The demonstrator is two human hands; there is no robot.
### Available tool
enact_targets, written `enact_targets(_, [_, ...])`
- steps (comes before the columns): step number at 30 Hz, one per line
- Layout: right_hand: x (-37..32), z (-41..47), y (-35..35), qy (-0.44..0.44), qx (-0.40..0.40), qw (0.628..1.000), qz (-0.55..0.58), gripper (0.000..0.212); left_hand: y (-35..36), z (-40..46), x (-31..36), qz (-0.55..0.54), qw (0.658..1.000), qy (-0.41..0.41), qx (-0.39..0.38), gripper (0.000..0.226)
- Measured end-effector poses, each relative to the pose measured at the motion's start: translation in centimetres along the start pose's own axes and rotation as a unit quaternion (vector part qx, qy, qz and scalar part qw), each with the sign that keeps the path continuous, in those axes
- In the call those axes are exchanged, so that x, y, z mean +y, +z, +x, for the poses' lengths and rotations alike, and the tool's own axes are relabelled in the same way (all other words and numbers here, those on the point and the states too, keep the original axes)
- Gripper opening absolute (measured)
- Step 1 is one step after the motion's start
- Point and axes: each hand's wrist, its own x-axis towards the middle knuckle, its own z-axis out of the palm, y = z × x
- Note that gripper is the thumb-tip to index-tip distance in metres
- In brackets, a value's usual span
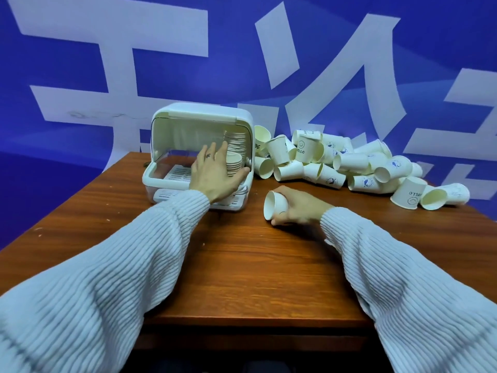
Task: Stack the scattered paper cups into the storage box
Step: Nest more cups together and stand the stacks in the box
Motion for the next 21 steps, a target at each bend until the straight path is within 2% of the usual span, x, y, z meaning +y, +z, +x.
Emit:
enact_targets(1, [0.2, 0.0, 0.2, 0.010, 0.014, 1.000, 0.016, 0.064, 0.1, -0.5, 0.5, -0.010, 0.998, 0.032, 0.050, 0.086])
enact_targets(4, [-0.1, 0.0, -0.2, 0.032, 0.126, 0.971, 0.199, 0.068, 0.8, -2.4, 2.3, -0.072, 0.968, 0.192, 0.148, 0.064])
enact_targets(6, [-0.7, 0.0, -0.8, 0.011, 0.160, 0.942, 0.295, 0.051, 2.0, -3.6, 3.5, -0.104, 0.951, 0.257, 0.138, 0.059])
enact_targets(7, [-0.7, 0.0, -0.9, 0.004, 0.149, 0.929, 0.337, 0.041, 2.6, -4.1, 4.0, -0.108, 0.951, 0.265, 0.118, 0.062])
enact_targets(9, [-1.2, -0.8, -0.9, -0.005, 0.101, 0.902, 0.419, 0.030, 3.8, -4.7, 4.6, -0.132, 0.962, 0.228, 0.069, 0.076])
enact_targets(12, [-0.9, -1.4, -0.2, -0.036, -0.001, 0.875, 0.483, 0.040, 5.1, -5.7, 4.7, -0.208, 0.968, 0.138, 0.012, 0.096])
enact_targets(14, [-0.7, -1.2, 0.4, -0.023, -0.017, 0.866, 0.500, 0.047, 5.5, -6.4, 4.6, -0.247, 0.963, 0.106, 0.013, 0.096])
enact_targets(17, [0.0, 1.1, 1.1, 0.033, 0.079, 0.851, 0.518, 0.056, 5.1, -6.8, 4.1, -0.280, 0.955, 0.072, 0.068, 0.091])
enact_targets(20, [0.7, 4.4, 2.7, 0.058, 0.217, 0.900, 0.375, 0.032, 4.4, -6.2, 3.3, -0.269, 0.956, 0.078, 0.091, 0.091])
enact_targets(21, [0.5, 5.3, 3.4, 0.066, 0.256, 0.905, 0.333, 0.027, 4.3, -6.0, 3.0, -0.264, 0.956, 0.087, 0.092, 0.091])
